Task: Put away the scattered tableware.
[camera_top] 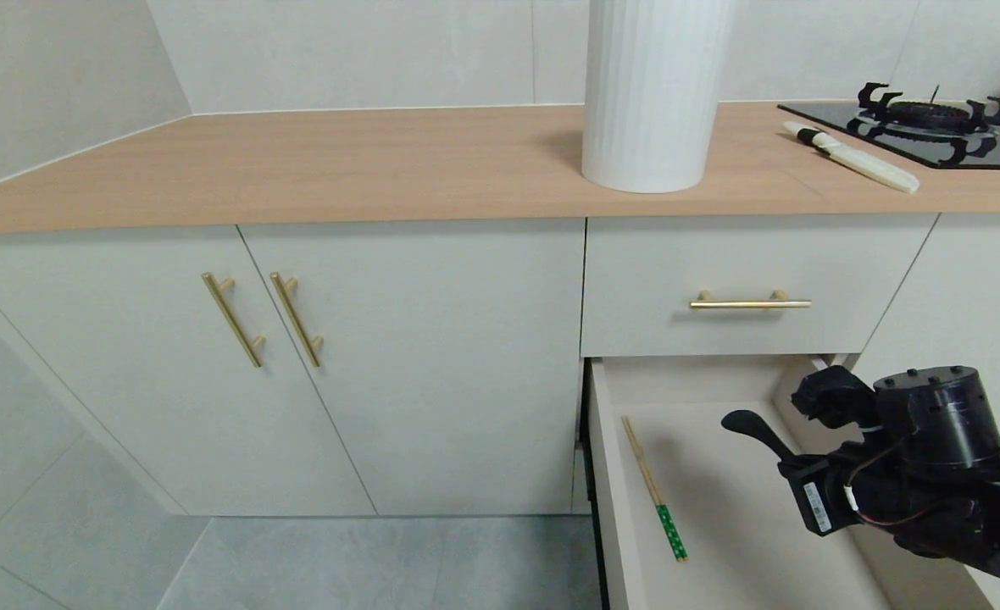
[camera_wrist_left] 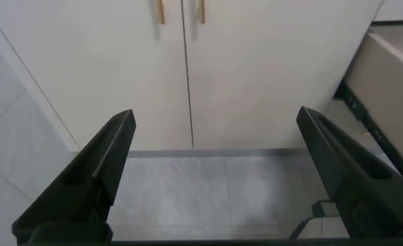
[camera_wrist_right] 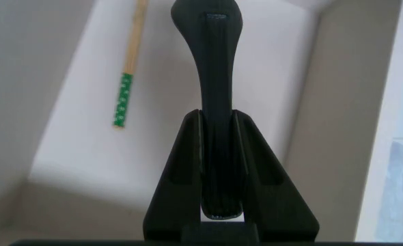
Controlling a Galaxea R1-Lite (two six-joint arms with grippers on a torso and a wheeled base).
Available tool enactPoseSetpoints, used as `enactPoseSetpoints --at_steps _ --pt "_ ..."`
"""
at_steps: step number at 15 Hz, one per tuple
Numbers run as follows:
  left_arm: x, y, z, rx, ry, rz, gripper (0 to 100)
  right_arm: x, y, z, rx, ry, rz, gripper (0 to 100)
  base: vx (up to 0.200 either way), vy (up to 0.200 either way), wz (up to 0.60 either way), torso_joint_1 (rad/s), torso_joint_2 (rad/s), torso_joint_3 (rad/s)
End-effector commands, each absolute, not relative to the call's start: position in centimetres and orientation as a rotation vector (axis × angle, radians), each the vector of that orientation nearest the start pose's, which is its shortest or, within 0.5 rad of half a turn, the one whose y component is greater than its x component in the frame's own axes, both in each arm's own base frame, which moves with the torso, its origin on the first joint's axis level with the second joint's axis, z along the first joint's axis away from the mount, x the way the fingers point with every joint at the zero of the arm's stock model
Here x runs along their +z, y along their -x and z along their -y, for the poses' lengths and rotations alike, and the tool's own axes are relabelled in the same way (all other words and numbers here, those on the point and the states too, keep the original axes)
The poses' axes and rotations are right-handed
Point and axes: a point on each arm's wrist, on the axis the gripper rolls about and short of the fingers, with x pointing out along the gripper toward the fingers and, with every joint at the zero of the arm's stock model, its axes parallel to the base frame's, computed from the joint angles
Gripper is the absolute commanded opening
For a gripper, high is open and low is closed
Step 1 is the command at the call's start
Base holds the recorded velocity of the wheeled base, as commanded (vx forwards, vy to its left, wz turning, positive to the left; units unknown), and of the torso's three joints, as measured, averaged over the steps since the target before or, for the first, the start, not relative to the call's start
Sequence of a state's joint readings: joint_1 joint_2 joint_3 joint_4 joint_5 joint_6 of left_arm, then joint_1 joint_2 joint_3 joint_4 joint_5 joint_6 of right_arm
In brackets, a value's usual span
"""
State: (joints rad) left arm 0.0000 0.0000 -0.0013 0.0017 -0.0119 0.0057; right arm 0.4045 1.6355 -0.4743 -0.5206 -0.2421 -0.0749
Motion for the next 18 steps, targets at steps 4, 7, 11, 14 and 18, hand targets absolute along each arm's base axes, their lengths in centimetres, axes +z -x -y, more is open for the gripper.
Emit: enactPoseSetpoints --at_steps 4,7,11,14,18 --pt "7.6 2.3 0.0 -0.011 -0.006 -0.002 100 10.3 -22.6 -9.1 0.18 0.282 -0.624 0 0.0 0.0 0.0 -0.007 0.03 0.023" --pt "7.6 2.3 0.0 -0.012 -0.006 -0.001 100 8.6 -23.7 -9.6 0.179 0.285 -0.643 0 0.0 0.0 0.0 -0.001 0.0 0.035" --pt "7.6 2.3 0.0 -0.012 -0.006 -0.001 100 6.5 -26.0 -10.4 0.15 0.214 -0.674 0 0.0 0.0 0.0 0.0 0.0 0.0" --pt "7.6 2.3 0.0 -0.011 -0.006 -0.002 100 3.5 -27.9 -11.2 0.12 0.167 -0.75 0 0.0 0.0 0.0 0.0 0.0 0.0" --pt "7.5 2.3 0.0 -0.012 -0.006 -0.003 100 1.0 -28.9 -10.9 0.09 0.158 -0.804 0 0.0 0.0 0.0 0.0 0.0 0.0"
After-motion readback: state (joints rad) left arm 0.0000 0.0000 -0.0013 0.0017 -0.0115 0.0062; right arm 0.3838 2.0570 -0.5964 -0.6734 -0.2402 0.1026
